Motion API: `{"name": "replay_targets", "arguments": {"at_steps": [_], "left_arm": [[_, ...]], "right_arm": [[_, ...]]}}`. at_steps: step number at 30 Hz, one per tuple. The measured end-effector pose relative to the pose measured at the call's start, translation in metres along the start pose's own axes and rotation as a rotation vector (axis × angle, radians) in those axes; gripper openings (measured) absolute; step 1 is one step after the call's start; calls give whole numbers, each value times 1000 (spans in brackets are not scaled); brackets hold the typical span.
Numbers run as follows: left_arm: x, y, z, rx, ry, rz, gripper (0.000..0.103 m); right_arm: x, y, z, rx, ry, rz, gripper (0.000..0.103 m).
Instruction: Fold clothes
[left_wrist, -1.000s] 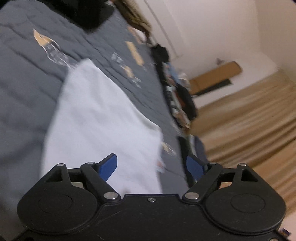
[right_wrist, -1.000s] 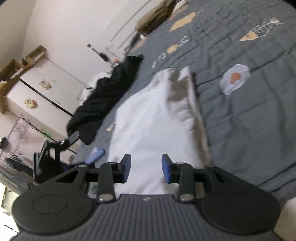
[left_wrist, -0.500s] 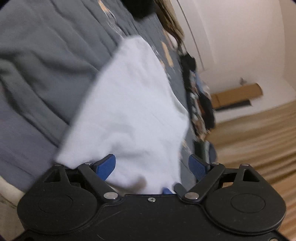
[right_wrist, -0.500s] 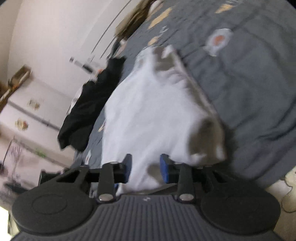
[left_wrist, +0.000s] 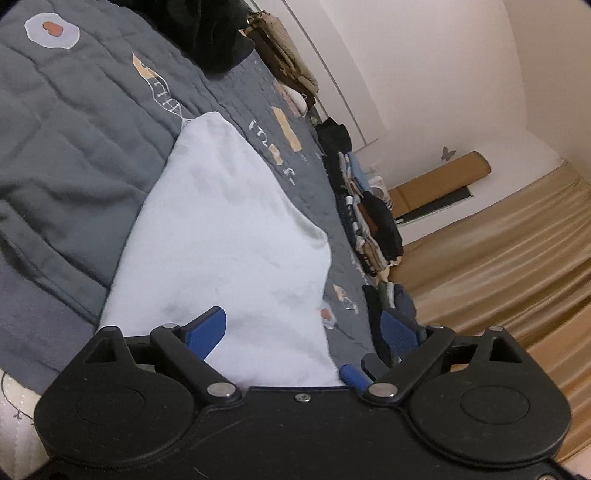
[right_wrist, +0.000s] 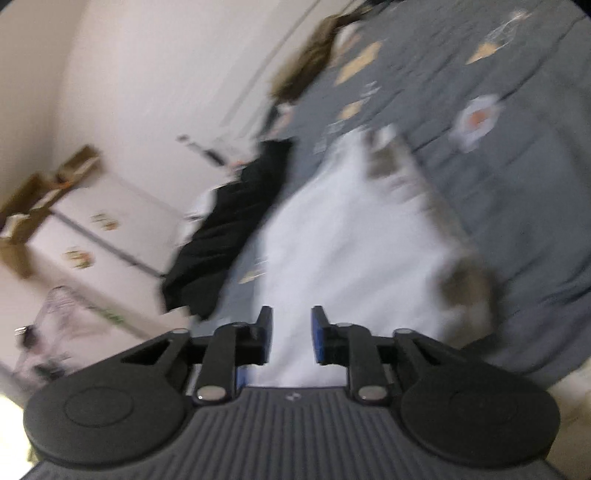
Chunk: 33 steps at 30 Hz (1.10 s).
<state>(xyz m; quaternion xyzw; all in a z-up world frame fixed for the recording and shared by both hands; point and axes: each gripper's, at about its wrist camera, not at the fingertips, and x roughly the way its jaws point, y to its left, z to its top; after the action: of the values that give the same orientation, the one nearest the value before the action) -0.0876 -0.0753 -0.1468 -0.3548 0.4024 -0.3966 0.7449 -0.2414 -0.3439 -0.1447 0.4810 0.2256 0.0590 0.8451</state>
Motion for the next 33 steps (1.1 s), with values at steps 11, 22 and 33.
{"name": "replay_targets", "arguments": {"at_steps": [11, 22, 33], "left_arm": [[-13, -10, 4, 54, -14, 68, 91], [-36, -44, 5, 262, -87, 208, 102], [-31, -52, -4, 367, -49, 292, 103]], "right_arm": [[21, -41, -4, 171, 7, -124, 32], [7, 12, 1, -185, -22, -369, 43], [13, 32, -5, -335, 3, -459, 46]]}}
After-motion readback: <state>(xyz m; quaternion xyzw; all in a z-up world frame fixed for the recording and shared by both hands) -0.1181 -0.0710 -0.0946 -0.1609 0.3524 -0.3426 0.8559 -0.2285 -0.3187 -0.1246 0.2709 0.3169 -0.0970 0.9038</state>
